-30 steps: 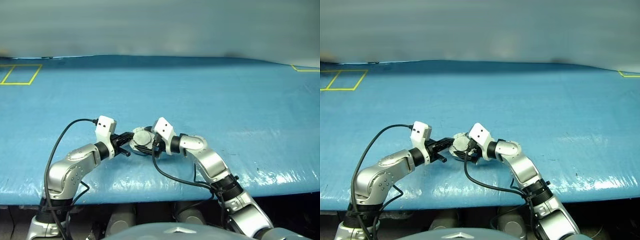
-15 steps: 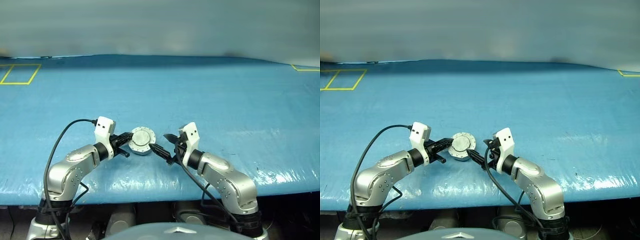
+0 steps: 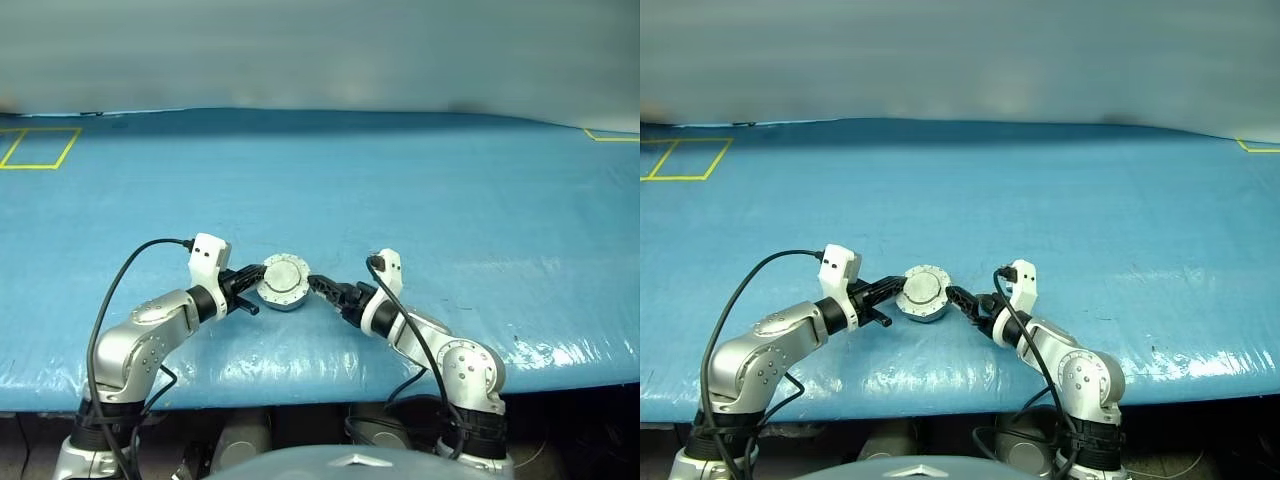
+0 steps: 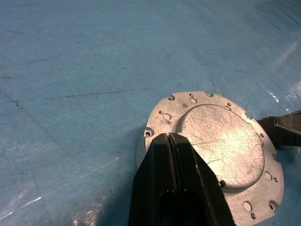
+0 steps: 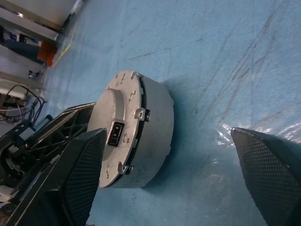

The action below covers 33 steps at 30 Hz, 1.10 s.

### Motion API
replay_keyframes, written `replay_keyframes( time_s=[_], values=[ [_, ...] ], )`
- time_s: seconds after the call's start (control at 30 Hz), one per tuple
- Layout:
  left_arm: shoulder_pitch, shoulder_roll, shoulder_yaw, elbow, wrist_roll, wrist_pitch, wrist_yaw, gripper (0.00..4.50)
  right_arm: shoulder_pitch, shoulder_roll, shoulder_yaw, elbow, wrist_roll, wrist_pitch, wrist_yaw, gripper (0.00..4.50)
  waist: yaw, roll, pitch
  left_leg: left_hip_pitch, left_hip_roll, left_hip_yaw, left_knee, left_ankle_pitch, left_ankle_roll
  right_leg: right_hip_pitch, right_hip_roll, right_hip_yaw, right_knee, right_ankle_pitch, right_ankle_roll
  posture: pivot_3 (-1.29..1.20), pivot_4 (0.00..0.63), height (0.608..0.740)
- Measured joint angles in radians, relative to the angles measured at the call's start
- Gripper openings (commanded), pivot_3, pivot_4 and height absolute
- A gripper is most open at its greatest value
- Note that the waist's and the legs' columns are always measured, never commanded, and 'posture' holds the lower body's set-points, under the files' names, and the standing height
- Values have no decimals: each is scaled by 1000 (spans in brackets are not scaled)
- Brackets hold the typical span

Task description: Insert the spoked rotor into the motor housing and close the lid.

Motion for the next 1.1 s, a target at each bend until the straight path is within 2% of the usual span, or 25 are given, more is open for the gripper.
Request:
replay_keyframes(
  time_s=[0.4,0.5,0.7,0.73,1.0,1.07,1.1],
  values=[
    [2,0,-2,-1,2,-3,1,0,-11,0,42,201,405,-86,-169,4470,-1,0,0,0,0,0,0,0,0,0,0,0,0,0,0,0,150,740],
    [2,0,-2,-4,8,-3,1,0,-13,0,50,250,482,-133,-204,3834,-2,0,0,0,0,0,0,0,0,0,0,0,0,0,0,0,150,740],
    [13,-4,3,-12,23,-1,9,0,-13,-1,67,288,573,-171,-252,1909,-2,1,1,-2,0,0,-1,0,1,-1,0,0,-1,0,0,0,150,740],
    [16,-4,8,-11,25,0,12,0,-13,-1,74,282,590,-176,-257,1721,-2,1,1,-1,0,0,-1,0,1,-1,0,0,-1,0,0,0,150,740],
    [20,-13,15,-9,33,0,16,0,33,-4,98,267,671,-177,-302,1700,-2,1,1,-2,1,0,-2,-1,1,-1,0,0,-2,0,0,0,150,740],
    [18,-14,16,-9,36,-1,14,0,44,-6,113,264,683,-173,-316,1222,-3,1,1,-2,1,0,-2,-1,1,-1,0,0,-3,0,0,0,150,740],
    [19,-14,16,-9,35,-1,11,0,48,-6,115,264,690,-173,-318,1156,-2,2,1,-2,1,0,-2,-1,1,-1,0,0,-3,0,0,0,150,740]
  ],
)
